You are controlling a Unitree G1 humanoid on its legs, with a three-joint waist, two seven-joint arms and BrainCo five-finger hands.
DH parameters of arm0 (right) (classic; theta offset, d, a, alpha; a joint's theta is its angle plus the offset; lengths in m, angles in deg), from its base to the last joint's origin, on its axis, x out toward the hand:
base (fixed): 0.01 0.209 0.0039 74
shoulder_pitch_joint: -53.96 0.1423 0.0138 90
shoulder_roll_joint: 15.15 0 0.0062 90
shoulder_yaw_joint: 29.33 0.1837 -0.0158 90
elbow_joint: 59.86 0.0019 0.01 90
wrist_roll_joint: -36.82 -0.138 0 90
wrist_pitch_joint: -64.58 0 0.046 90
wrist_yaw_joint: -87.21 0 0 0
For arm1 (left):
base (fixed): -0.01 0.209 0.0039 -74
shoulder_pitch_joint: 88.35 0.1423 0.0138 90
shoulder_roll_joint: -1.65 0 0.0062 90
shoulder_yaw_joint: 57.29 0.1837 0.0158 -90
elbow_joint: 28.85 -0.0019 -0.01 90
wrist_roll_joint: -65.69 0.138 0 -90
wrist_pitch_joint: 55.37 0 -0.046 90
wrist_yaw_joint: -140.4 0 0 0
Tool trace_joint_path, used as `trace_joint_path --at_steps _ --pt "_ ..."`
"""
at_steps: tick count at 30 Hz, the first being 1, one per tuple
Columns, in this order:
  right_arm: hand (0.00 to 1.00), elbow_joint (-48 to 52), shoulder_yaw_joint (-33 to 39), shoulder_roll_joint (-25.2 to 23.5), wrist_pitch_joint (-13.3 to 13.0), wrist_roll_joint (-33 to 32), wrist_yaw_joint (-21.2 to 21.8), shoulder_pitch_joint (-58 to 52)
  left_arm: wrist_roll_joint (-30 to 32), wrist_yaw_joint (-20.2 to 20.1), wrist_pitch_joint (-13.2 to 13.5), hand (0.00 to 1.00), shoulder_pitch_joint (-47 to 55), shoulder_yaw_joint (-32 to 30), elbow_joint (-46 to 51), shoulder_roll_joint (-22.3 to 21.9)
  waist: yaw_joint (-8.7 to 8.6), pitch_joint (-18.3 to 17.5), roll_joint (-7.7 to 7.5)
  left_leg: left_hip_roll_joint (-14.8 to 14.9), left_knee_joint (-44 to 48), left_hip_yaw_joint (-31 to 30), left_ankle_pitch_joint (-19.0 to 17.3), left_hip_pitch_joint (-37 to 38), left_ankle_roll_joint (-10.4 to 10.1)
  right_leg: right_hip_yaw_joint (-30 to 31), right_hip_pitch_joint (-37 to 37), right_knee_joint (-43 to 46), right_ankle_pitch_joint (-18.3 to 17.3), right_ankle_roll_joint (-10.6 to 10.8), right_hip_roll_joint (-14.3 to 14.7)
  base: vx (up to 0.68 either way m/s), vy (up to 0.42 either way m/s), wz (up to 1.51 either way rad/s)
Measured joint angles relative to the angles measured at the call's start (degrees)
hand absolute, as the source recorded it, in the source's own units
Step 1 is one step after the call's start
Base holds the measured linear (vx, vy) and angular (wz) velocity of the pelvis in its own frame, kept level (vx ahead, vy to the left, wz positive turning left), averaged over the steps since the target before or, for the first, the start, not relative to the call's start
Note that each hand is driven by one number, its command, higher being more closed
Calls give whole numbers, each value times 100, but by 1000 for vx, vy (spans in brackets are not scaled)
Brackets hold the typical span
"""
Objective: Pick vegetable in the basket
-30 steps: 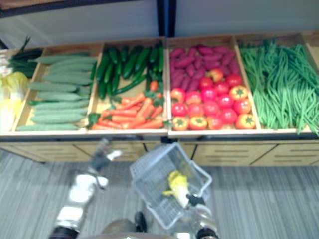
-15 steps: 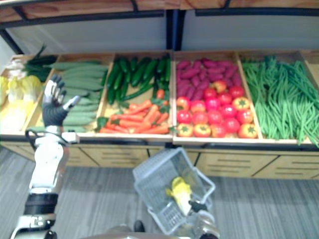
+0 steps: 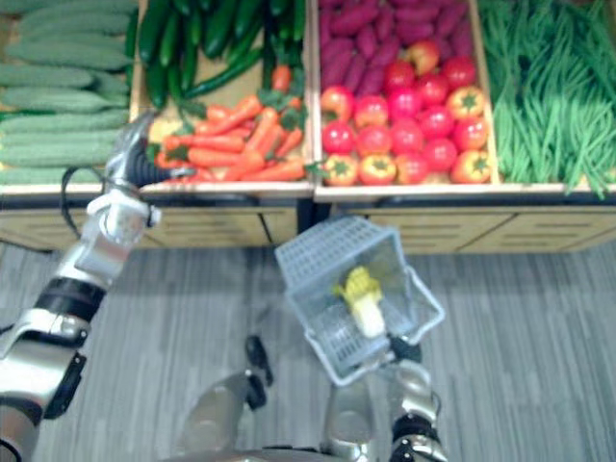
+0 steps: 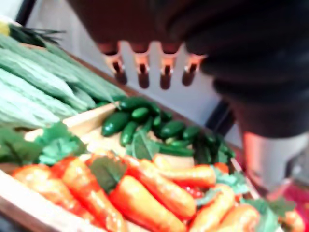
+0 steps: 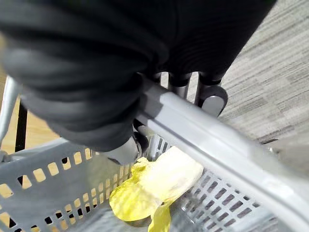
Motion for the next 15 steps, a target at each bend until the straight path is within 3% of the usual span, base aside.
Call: trace_joint_path --at_steps 5,15 --pt "100 77 -145 184 -36 17 -338 168 243 169 -11 0 -981 460 -280 -16 107 188 66 35 64 60 55 -311 87 0 -344 81 32 19 16 97 -8 0" --pt "100 107 -388 357 -347 11 -729 408 492 196 -251 0 -1966 633 -1264 -153 103 340 117 56 -247 476 126 -583 16 286 -1027 152 149 -12 94 79 -14 -16"
